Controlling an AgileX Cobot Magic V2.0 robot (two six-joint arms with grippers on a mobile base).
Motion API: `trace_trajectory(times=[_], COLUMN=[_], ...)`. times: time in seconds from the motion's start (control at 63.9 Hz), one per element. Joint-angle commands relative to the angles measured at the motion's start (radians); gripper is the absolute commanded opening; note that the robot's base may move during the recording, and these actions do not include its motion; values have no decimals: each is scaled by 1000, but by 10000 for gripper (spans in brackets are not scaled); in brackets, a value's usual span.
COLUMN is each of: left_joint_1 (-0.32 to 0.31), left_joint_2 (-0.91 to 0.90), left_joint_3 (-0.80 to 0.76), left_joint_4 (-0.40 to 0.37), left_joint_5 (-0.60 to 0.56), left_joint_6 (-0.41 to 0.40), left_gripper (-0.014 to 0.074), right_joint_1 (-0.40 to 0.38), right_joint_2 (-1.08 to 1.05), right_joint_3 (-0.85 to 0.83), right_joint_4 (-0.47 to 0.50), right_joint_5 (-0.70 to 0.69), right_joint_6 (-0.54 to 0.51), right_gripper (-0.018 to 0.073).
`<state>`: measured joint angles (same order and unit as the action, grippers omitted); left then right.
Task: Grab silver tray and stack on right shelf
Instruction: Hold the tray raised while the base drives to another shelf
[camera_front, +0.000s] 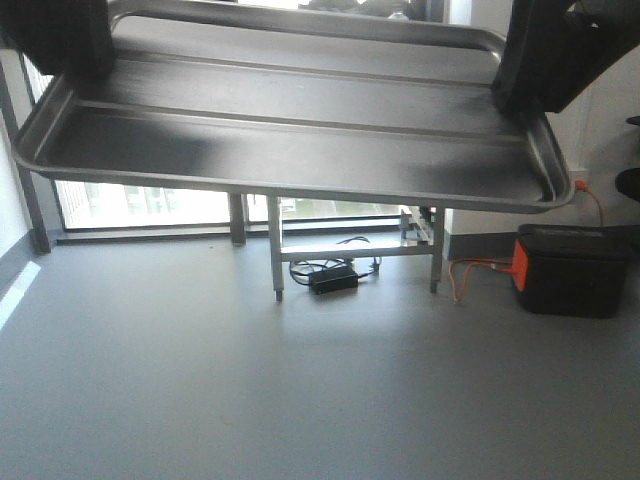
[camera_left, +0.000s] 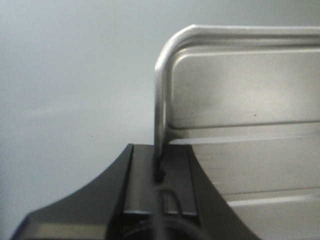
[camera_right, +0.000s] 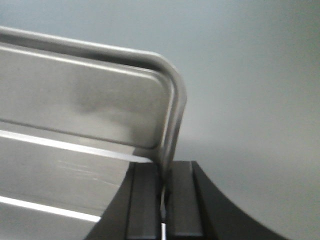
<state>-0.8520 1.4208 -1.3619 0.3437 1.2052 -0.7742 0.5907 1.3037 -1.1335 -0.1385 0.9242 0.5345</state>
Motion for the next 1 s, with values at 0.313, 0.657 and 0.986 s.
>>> trace_trajectory(times=[0.313, 0.657, 0.986], left_joint_1=[-9, -9, -9], left_joint_2=[-36, -36, -36], left_joint_3=[-31, -31, -31], left_joint_4=[33, 33, 33], left_joint_5=[-8, -8, -8], left_joint_6=[9, 9, 9], left_gripper=[-93, -93, -93], right_joint_1=[0, 0, 0], right_joint_2=[-31, -31, -31], right_joint_3=[-39, -39, -39], right_joint_4=[-28, -28, -28], right_joint_5=[-46, -46, -46], right_joint_6=[-23, -23, -23], right_gripper=[57, 57, 57])
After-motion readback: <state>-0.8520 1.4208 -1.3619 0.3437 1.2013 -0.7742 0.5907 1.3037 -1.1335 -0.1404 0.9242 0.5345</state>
